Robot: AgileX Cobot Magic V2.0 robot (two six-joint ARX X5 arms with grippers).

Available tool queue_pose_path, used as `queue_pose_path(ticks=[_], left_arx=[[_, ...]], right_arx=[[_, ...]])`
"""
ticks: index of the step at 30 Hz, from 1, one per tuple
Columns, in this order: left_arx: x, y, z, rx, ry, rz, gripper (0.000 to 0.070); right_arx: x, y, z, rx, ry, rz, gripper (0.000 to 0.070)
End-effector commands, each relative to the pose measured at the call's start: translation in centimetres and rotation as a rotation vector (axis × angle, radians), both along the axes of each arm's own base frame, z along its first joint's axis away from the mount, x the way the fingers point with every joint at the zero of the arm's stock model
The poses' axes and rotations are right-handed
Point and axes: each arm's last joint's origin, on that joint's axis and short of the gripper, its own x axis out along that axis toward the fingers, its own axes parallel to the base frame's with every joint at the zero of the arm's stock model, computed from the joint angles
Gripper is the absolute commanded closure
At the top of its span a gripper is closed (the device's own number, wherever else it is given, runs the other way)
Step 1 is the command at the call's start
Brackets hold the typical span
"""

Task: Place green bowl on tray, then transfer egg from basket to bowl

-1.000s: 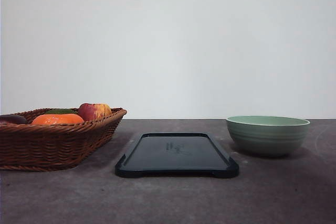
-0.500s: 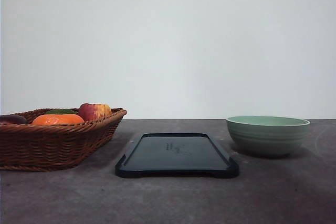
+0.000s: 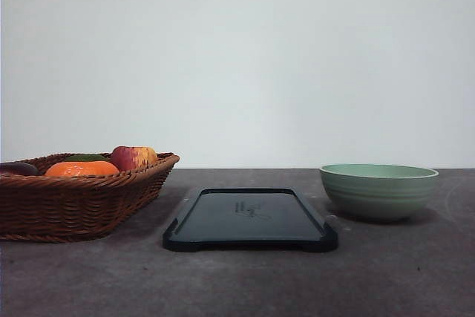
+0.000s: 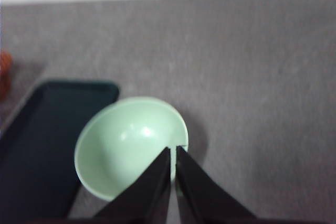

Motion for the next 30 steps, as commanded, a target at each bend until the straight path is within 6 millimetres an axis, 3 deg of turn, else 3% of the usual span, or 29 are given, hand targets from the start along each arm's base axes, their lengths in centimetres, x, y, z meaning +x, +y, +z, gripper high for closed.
queue_pose_path(ticks=[1, 7, 16, 18, 21, 23, 26, 27, 30], left_arx=[[0.6, -0.2, 0.7, 0.015, 0.009, -0.049, 0.0700], [1.8, -0.3, 0.5, 0.039, 0.124, -0.090, 0.0700], [1.8, -0.3, 0.6, 0.040, 0.108, -0.090, 0.0695], [1.8, -0.3, 0.6, 0.040, 0.107, -0.090, 0.0640], [1.8, -0.3, 0.6, 0.039, 0.108, -0.090, 0.0427], [1.8, -0.3, 0.6, 0.040, 0.109, -0.089, 0.0344], [1.8, -0.3, 0.6, 0.039, 0.111, -0.090, 0.0339], [1.8, -0.3, 0.6, 0.039, 0.111, -0.090, 0.0339], [1.8, -0.3, 0.6, 0.039, 0.111, -0.089, 0.0339]], right_arx=[[0.7, 0.0, 0.4, -0.041, 0.029, 0.027, 0.0693], [2.3, 0.3, 0.1, -0.030, 0.129, 0.077, 0.0693], [2.6, 0.4, 0.2, -0.013, 0.103, 0.103, 0.0691], [2.6, 0.4, 0.2, -0.010, 0.104, 0.102, 0.0691], [2.6, 0.4, 0.2, -0.002, 0.108, 0.115, 0.0689], [2.5, 0.4, 0.2, 0.004, 0.114, 0.124, 0.0599], [2.4, 0.4, 0.1, 0.005, 0.129, 0.125, 0.0298], [2.4, 0.4, 0.0, 0.006, 0.134, 0.126, 0.0240], [2.3, 0.4, -0.1, 0.012, 0.147, 0.123, 0.0238]])
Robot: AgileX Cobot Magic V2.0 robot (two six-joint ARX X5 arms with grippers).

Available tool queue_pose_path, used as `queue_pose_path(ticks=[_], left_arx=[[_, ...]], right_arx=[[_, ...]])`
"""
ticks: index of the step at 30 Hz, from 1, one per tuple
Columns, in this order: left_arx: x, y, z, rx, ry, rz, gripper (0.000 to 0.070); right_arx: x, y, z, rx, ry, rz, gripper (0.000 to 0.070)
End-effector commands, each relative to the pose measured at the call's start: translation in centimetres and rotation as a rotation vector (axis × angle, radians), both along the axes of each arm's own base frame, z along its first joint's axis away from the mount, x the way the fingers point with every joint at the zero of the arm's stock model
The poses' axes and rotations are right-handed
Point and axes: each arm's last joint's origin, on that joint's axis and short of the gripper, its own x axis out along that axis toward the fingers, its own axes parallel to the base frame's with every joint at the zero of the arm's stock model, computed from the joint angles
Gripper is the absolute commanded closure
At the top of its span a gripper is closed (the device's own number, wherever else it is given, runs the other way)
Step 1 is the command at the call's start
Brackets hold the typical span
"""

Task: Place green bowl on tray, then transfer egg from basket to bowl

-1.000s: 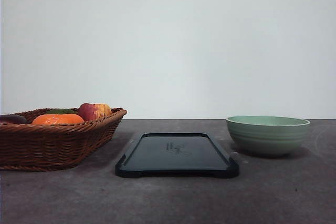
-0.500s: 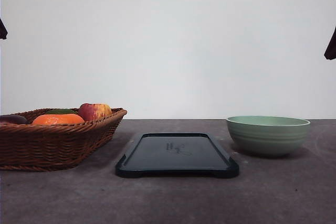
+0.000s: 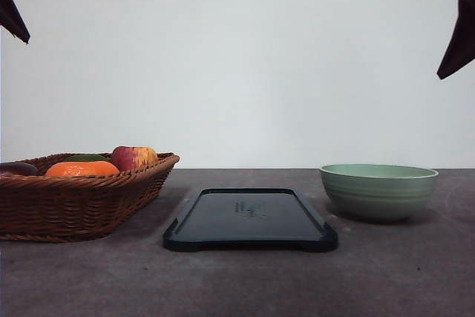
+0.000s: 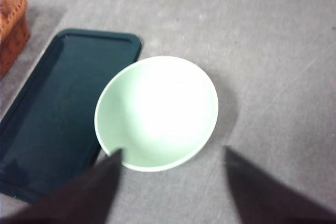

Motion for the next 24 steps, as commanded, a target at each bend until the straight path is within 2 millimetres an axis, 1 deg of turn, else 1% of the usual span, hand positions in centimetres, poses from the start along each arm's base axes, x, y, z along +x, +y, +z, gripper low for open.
queue_pose_path(ticks=[1, 3, 6, 9, 12, 18, 21, 24], left_arx=[[0.1, -0.1, 0.7, 0.001, -0.029, -0.011, 0.0340], [0.1, -0.1, 0.7, 0.001, -0.028, -0.011, 0.0340], [0.1, -0.1, 0.7, 0.001, -0.029, -0.011, 0.0340], [0.1, -0.1, 0.7, 0.001, -0.029, -0.011, 0.0340], [0.1, -0.1, 0.7, 0.001, -0.028, -0.011, 0.0340], [0.1, -0.1, 0.7, 0.001, -0.029, -0.011, 0.0344], [0.1, -0.1, 0.7, 0.001, -0.029, -0.011, 0.0344], [0.1, -0.1, 0.7, 0.001, -0.029, -0.011, 0.0345]], right_arx=[[0.2, 0.0, 0.6, 0.004, -0.015, 0.003, 0.0240], [0.1, 0.0, 0.6, 0.012, 0.002, -0.003, 0.0256], [0.1, 0.0, 0.9, 0.027, 0.046, -0.017, 0.0311], [0.5, 0.0, 1.7, 0.033, 0.113, -0.030, 0.0313], [1.2, 0.0, 2.7, 0.044, 0.208, -0.052, 0.0312], [4.1, 0.1, 4.1, 0.019, 0.377, -0.051, 0.0313], [5.8, 0.2, 4.2, -0.007, 0.444, -0.028, 0.0313], [7.7, 0.2, 3.7, -0.029, 0.493, -0.006, 0.0313]])
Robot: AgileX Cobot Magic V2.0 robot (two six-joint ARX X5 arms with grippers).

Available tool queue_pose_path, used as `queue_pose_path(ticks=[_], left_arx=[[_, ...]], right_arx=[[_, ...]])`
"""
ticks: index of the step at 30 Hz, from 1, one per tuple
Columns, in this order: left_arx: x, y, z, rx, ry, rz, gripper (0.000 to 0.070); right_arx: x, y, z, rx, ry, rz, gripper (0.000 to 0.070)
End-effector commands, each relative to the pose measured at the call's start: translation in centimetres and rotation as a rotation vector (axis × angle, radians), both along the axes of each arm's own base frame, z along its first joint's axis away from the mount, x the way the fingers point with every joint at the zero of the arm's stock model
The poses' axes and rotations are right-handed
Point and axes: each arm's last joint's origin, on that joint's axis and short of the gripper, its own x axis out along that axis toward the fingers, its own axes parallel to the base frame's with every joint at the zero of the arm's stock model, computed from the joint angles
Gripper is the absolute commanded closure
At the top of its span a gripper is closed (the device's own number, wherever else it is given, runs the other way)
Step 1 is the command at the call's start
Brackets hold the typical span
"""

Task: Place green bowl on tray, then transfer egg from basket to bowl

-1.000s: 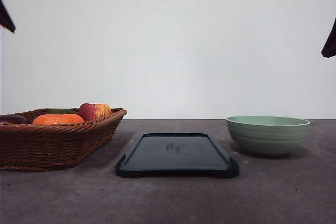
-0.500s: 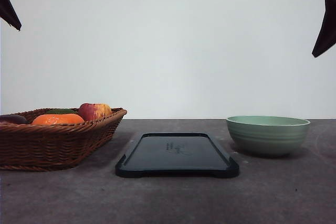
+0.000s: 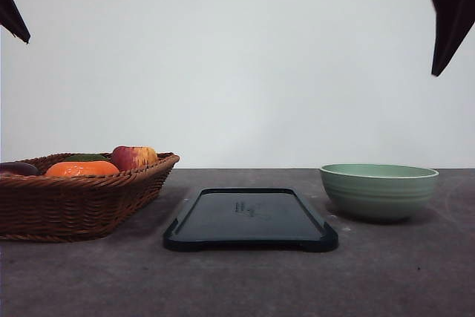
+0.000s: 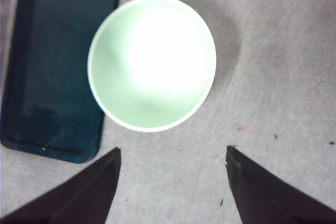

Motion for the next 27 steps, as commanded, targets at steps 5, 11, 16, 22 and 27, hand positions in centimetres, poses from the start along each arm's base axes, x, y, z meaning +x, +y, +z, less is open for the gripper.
queue_pose_path(ticks=[5, 11, 16, 22, 27], left_arx=[[0.1, -0.1, 0.7, 0.000, -0.029, -0.011, 0.0345], [0.1, -0.1, 0.7, 0.001, -0.029, -0.011, 0.0345], [0.1, -0.1, 0.7, 0.001, -0.031, -0.011, 0.0345], [0.1, -0.1, 0.7, 0.001, -0.035, -0.011, 0.0349], [0.1, -0.1, 0.7, 0.001, -0.035, -0.011, 0.0349]], right_arx=[[4.0, 0.1, -1.9, -0.038, 0.070, 0.055, 0.0313], [7.2, 0.1, -4.4, -0.075, 0.125, 0.064, 0.0314], [8.7, 0.2, -6.2, -0.088, 0.138, 0.067, 0.0416], [9.5, 0.2, -8.0, -0.088, 0.171, 0.070, 0.0486], [9.8, 0.2, -9.0, -0.090, 0.203, 0.076, 0.0575]])
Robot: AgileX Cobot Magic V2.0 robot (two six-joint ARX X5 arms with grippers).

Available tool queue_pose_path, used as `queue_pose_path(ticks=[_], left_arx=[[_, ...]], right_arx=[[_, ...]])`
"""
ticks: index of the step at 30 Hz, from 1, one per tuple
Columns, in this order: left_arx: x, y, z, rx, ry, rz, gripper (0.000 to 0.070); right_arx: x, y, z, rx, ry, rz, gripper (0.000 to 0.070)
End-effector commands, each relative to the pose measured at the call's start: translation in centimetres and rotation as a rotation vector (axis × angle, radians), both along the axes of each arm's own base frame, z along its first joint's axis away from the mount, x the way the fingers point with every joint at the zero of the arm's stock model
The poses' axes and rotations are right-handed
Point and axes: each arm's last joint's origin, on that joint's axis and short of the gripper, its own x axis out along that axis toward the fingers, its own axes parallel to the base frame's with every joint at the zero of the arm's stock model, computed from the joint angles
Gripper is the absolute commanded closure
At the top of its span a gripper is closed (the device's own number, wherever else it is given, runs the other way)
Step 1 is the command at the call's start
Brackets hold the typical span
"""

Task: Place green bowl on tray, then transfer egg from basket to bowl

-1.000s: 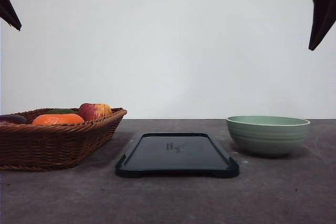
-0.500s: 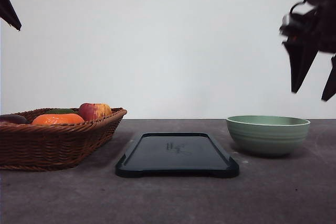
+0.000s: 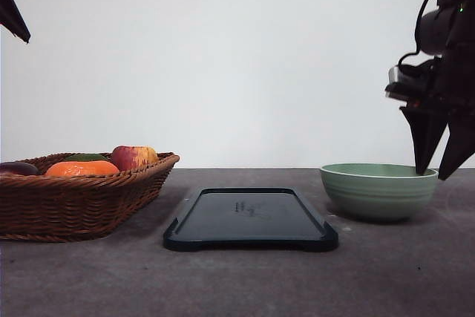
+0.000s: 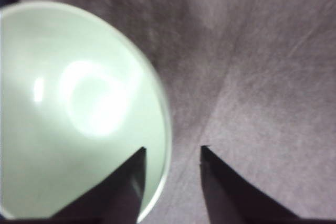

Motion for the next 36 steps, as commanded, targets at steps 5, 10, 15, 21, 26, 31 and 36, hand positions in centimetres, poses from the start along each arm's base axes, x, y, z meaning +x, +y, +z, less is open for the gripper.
queue_pose_path(ticks=[5, 10, 15, 21, 26, 31, 36], left_arx=[[0.1, -0.1, 0.7, 0.001, -0.032, -0.010, 0.0349], [0.1, -0.1, 0.7, 0.001, -0.031, -0.010, 0.0349], [0.1, -0.1, 0.7, 0.001, -0.031, -0.010, 0.0349], [0.1, -0.1, 0.7, 0.001, -0.032, -0.010, 0.0349], [0.1, -0.1, 0.7, 0.001, -0.032, -0.010, 0.0349], [0.1, -0.1, 0.7, 0.001, -0.032, -0.010, 0.0349], [0.1, -0.1, 0.7, 0.001, -0.031, -0.010, 0.0349]], right_arx=[[0.5, 0.1, -0.2, -0.002, -0.003, 0.018, 0.0700], [0.3, 0.1, 0.7, -0.004, 0.041, 0.018, 0.0700], [0.1, 0.8, 3.9, -0.007, 0.089, 0.040, 0.0700], [0.0, 3.8, 8.2, -0.007, 0.035, 0.127, 0.0700], [0.0, 7.8, 9.9, 0.010, -0.071, 0.217, 0.0700], [0.0, 12.4, 9.6, 0.042, -0.161, 0.295, 0.0700], [0.8, 15.4, 7.3, 0.054, -0.164, 0.334, 0.0700]])
